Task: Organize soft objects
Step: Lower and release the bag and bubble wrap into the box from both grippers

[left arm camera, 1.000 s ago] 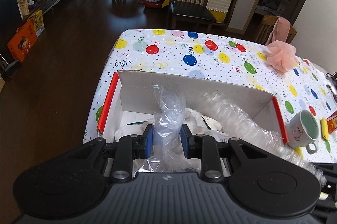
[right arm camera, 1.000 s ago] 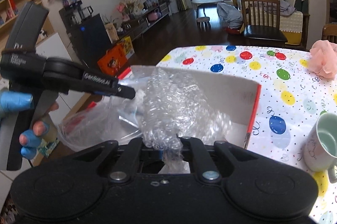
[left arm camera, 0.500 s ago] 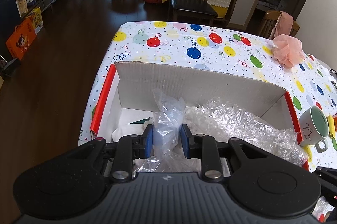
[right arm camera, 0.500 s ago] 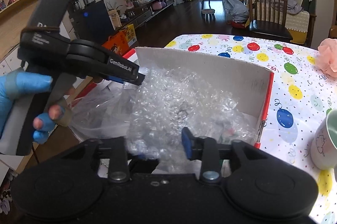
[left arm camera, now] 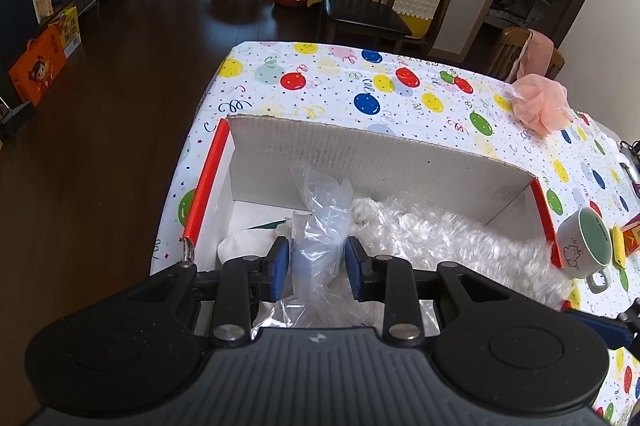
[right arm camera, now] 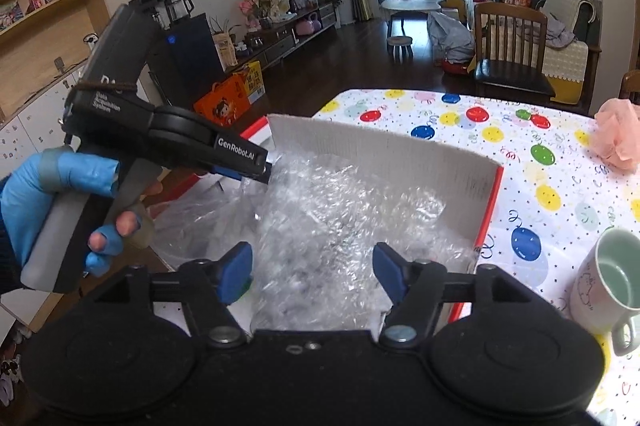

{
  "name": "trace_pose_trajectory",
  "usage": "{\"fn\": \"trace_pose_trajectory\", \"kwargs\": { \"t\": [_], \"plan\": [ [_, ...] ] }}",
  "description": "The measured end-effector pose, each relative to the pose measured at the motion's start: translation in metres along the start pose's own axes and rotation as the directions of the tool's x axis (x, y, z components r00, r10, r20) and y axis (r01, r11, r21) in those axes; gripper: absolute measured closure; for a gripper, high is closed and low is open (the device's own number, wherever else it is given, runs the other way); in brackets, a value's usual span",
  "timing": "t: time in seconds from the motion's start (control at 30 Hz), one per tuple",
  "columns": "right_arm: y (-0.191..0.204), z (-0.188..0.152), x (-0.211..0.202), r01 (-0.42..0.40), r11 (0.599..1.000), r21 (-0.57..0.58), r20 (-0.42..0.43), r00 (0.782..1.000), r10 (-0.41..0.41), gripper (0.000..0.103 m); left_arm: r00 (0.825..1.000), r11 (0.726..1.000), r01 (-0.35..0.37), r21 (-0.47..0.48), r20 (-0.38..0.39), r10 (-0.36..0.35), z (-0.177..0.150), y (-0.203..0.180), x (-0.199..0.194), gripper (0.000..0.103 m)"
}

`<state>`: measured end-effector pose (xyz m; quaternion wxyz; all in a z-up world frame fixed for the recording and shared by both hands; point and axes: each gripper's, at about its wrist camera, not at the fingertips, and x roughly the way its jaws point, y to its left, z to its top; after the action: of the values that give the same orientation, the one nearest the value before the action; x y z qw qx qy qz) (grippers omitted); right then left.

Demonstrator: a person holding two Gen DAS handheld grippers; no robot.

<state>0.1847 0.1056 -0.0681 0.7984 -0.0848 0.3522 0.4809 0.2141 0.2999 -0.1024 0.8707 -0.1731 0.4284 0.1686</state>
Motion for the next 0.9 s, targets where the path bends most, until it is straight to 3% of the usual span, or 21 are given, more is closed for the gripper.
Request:
{"fn": "trace_pose_trajectory", "kwargs": {
  "t": [0.17,0.2,0.23,0.3,0.57,0.9],
  "plan": [
    [-0.003,0.005,-0.014,-0.009,1.000,0.013,0.026,1.000,0.008,0.026,1.000,1.000,0.003,0.013,0.020,-0.003,-0.001,-0.003,-0.011,0.072],
    [-0.004,0.006,-0.017,-0.010,1.000,0.015,0.031,0.999,0.010,0.026,1.000,1.000,0.003,0.015,0.023,-0.004,-0.001,-0.004,-0.014,0.061],
    [-0.005,0.007,-0.019,-0.011,1.000,0.017,0.035,0.999,0.011,0.025,1.000,1.000,0.008,0.018,0.023,-0.008,-0.001,-0.004,-0.016,0.037],
    [-0.008,0.009,-0.024,-0.015,1.000,0.018,0.044,0.999,0.014,0.025,0.999,1.000,0.017,0.021,0.033,-0.018,-0.001,-0.005,-0.021,0.025],
    [-0.013,0.012,-0.054,-0.025,0.999,0.021,0.090,0.996,0.023,0.017,0.994,0.998,0.044,0.037,0.095,-0.047,-0.004,-0.014,-0.058,0.025],
    [-0.039,0.009,-0.106,0.028,0.996,0.080,0.160,0.986,-0.041,0.004,0.979,0.980,0.121,0.157,0.146,-0.144,-0.006,-0.067,-0.099,0.021]
  ]
}}
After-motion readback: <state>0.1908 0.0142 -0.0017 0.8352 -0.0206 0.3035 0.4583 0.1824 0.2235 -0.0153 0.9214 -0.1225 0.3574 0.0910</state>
